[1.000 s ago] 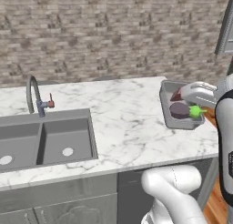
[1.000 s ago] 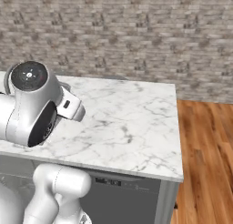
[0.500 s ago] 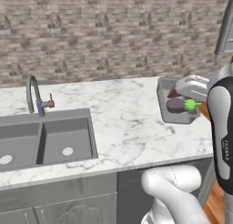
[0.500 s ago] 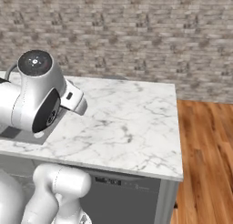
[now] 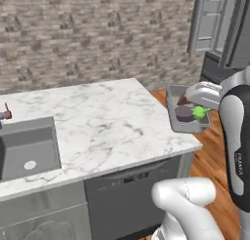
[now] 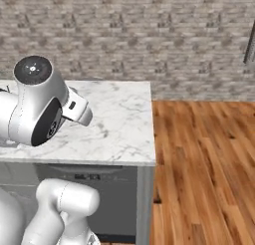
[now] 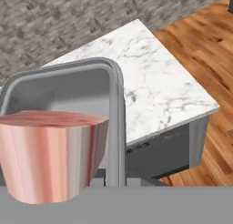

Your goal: Place the tupperware on the second highest shelf of the fridge. Make space for the tupperware among the existing items by rearranging them on the shelves if needed. Close the fridge door when finished.

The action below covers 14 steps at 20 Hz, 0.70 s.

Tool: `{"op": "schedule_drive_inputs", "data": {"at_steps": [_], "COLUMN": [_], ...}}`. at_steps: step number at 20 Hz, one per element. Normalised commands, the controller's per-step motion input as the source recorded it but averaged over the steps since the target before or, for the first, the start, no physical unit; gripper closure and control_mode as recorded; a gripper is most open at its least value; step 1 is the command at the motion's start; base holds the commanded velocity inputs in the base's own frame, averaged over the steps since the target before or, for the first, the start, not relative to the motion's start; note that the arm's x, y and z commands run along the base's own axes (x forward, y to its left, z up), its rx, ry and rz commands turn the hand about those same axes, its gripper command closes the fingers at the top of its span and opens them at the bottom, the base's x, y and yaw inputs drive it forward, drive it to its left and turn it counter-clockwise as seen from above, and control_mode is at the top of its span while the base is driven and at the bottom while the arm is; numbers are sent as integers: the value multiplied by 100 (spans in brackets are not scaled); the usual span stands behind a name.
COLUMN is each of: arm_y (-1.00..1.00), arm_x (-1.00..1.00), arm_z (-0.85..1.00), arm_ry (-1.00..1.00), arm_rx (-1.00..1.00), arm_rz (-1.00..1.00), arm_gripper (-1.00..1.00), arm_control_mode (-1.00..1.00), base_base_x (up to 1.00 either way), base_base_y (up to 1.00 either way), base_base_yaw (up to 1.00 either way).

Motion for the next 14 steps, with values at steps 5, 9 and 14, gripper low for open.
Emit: {"op": "schedule_drive_inputs", "data": {"at_steps": [5,9,14], "arm_y": [0,0,0], "arm_x": [0,0,0], "arm_z": [0,0,0], "arm_ry": [0,0,0], "arm_rx": [0,0,0], "arm_rz": [0,0,0], "arm_gripper": [100,100,100], "arm_control_mode": [100,100,100], "base_base_x": [0,13,38], "base_base_y": [-100,-100,-99], "base_base_yaw": [-57,-59,-52]}}
